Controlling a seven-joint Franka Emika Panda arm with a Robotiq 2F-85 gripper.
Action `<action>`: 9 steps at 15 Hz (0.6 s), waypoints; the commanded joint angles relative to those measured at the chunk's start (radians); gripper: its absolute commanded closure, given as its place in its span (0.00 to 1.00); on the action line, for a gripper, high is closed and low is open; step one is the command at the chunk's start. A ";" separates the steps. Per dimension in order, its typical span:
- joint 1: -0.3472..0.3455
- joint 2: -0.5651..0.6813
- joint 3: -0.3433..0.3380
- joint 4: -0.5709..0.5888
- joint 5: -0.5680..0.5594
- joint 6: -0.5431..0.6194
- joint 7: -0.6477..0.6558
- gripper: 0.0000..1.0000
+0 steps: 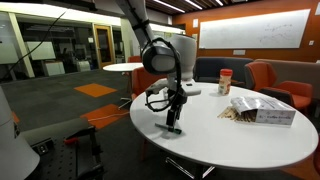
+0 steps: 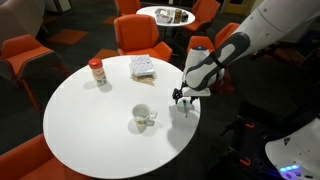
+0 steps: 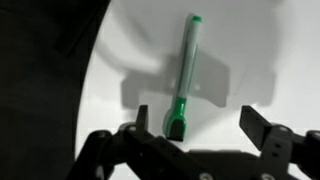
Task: Put the sharpie in the mug
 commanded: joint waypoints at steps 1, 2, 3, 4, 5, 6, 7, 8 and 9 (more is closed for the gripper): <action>0.030 0.038 -0.036 0.036 -0.001 0.005 0.046 0.17; 0.029 0.044 -0.041 0.042 0.000 0.003 0.045 0.35; 0.025 0.050 -0.041 0.046 0.005 0.001 0.042 0.34; 0.024 0.056 -0.044 0.051 0.003 0.001 0.041 0.35; 0.024 0.061 -0.047 0.054 0.004 0.001 0.041 0.51; 0.023 0.065 -0.048 0.057 0.005 0.001 0.039 0.59; 0.024 0.066 -0.050 0.059 0.003 0.003 0.039 0.69; 0.027 0.067 -0.053 0.062 0.000 0.003 0.042 0.76; 0.028 0.069 -0.053 0.064 -0.001 0.004 0.043 0.85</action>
